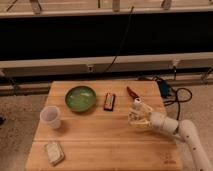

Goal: Stand the bottle upright

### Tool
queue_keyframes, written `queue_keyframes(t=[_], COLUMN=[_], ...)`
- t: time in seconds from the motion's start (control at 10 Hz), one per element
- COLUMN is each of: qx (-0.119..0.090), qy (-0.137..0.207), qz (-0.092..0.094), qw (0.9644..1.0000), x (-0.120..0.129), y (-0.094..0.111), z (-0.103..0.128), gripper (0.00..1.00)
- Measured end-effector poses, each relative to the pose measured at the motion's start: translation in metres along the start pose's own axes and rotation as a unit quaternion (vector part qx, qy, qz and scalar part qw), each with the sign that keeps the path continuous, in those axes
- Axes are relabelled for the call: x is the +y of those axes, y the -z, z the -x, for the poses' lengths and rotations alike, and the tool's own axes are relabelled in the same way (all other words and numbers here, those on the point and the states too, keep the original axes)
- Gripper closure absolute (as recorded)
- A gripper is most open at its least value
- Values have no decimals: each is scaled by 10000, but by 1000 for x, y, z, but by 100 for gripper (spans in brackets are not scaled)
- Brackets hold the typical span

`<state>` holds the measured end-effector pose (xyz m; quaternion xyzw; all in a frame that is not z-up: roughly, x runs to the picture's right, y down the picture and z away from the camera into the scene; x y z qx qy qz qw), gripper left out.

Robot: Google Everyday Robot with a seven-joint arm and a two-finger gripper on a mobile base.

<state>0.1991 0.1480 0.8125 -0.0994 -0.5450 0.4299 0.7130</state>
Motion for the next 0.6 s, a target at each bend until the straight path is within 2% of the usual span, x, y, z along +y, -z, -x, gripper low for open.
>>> queue_keyframes(t=[0.4, 0.6], qx=[13, 22], qy=[18, 4], qz=[-98, -77], qw=[9999, 10000], x=[-8, -4], y=[13, 7], z=[-1, 2], gripper=[20, 20])
